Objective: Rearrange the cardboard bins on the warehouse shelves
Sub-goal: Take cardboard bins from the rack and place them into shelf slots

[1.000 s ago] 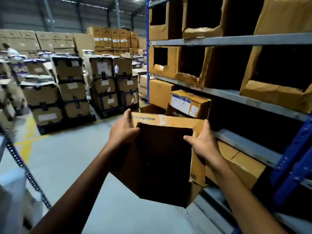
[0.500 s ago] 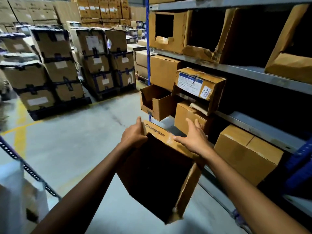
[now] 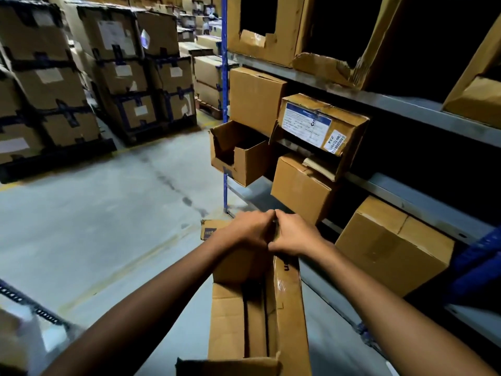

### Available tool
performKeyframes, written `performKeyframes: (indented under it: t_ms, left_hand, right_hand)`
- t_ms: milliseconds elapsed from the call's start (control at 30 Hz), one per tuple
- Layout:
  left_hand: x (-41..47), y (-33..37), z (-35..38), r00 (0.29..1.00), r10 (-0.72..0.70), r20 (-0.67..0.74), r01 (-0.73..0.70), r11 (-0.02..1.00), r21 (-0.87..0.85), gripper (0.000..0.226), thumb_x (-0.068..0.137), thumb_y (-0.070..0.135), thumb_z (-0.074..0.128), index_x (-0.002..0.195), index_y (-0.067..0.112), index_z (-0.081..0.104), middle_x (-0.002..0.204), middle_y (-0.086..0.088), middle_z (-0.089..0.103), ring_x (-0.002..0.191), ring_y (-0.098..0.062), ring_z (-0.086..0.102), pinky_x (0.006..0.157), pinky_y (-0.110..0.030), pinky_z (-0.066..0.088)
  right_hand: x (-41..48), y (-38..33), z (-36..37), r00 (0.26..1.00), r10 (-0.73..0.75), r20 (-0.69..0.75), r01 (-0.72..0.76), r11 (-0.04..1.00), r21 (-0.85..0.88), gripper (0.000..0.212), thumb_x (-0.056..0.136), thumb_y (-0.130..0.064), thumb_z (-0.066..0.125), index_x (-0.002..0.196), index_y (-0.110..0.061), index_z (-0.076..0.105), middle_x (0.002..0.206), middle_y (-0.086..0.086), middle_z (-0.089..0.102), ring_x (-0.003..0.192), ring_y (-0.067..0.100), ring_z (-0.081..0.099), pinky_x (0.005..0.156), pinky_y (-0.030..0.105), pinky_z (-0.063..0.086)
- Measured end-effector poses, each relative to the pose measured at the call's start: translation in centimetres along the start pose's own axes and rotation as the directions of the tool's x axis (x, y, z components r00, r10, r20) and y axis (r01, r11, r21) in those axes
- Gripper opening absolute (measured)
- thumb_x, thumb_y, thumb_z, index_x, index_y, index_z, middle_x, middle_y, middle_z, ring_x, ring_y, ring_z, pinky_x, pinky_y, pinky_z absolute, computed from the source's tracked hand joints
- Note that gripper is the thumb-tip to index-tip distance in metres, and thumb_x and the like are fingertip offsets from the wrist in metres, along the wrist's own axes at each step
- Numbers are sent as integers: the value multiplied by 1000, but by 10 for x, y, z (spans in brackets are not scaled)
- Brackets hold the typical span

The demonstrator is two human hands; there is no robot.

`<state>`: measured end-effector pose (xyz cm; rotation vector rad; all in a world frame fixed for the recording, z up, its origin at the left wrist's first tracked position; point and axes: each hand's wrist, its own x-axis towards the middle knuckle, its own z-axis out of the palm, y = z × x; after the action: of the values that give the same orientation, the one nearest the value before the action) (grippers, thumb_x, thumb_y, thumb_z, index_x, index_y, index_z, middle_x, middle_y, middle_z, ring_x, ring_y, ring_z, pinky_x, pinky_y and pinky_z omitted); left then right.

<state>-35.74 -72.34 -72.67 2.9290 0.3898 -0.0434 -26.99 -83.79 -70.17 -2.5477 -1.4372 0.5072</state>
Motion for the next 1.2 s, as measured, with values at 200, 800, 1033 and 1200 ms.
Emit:
performKeyframes:
  t_ms: [200,800,1033,1200]
  left_hand:
    - [2,-31,8,994,-44,-100,60,985,165,20,87,28,62,102,22,49,97,-1,63,90,-23,62,81,-41,51]
    - [37,41,16,957,-101,-270,139,982,127,60,88,30,63,142,21,39,155,-9,28,149,-32,4,115,-65,11]
    - [-19,42,47,714,-586,-383,557,807,-195,73,85,42,57,147,18,28,156,-19,21,145,-41,12,113,-60,21]
    - [-34,69,49,555,-830,-64,483,383,-787,105,84,38,68,153,15,-7,152,-24,26,131,-41,40,100,-46,40]
  right_hand:
    - [6,14,5,993,87,-83,-95,991,-90,42,69,-54,68,99,-27,58,95,-3,62,87,17,59,67,30,46]
    - [-17,89,30,804,522,-285,-464,850,249,34,78,-36,65,105,-16,59,104,10,66,97,31,63,86,40,51]
    - [-36,133,38,658,669,-346,-503,732,460,40,79,-50,72,90,-12,62,84,3,64,74,20,58,74,32,50]
    - [-51,128,33,605,655,-454,-439,749,496,47,80,-53,70,95,-9,62,90,8,68,73,21,53,70,29,39]
